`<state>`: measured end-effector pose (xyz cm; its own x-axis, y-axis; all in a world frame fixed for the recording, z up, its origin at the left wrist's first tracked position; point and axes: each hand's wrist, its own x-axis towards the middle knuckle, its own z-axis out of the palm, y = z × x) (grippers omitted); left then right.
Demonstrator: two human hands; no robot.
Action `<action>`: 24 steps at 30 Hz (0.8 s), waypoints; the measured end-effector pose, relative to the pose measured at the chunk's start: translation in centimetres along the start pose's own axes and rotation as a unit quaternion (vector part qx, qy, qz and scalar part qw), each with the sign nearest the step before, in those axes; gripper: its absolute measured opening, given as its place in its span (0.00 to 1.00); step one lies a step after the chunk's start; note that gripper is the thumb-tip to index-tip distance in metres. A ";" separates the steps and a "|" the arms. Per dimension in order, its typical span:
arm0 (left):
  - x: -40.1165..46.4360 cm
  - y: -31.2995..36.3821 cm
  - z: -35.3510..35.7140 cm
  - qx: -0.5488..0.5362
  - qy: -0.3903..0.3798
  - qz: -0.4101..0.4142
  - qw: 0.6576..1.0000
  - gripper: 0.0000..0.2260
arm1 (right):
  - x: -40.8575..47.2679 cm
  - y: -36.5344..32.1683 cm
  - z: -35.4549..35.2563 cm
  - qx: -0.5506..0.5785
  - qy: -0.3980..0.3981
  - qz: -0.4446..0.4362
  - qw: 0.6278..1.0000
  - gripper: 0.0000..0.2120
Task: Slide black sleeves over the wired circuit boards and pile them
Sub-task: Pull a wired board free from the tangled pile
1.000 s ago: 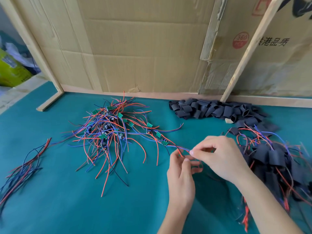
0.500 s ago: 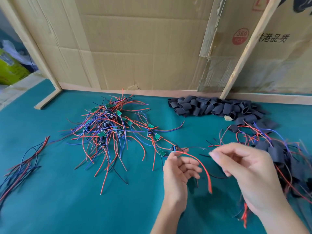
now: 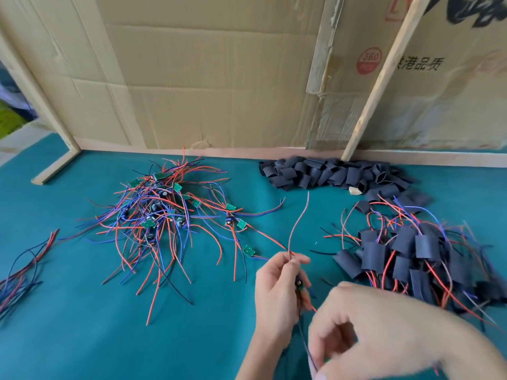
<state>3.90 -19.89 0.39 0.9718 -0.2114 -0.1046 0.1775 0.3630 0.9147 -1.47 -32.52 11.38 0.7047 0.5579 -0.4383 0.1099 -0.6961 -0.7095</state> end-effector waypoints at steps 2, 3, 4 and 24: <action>-0.1 -0.1 0.0 0.036 -0.010 0.011 0.999 0.12 | 0.8 -0.6 -2.7 0.053 -0.005 -0.021 0.998 0.05; -0.1 -0.2 0.0 0.045 -0.012 0.010 0.999 0.14 | 1.6 -0.5 -4.1 0.079 0.038 -0.036 0.995 0.04; -0.1 -0.2 -0.1 0.042 -0.012 0.006 0.999 0.15 | 2.8 0.1 -5.6 0.098 0.112 -0.036 0.988 0.05; -0.2 0.3 -0.1 0.039 -0.027 -0.026 0.999 0.12 | 18.4 8.7 -15.0 -0.159 0.447 0.192 0.859 0.17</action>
<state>3.80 -19.60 0.67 0.9515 -0.2772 -0.1334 0.2125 0.2787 0.9366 22.98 -35.12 5.43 0.9731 -0.2109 0.0931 -0.1650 -0.9193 -0.3574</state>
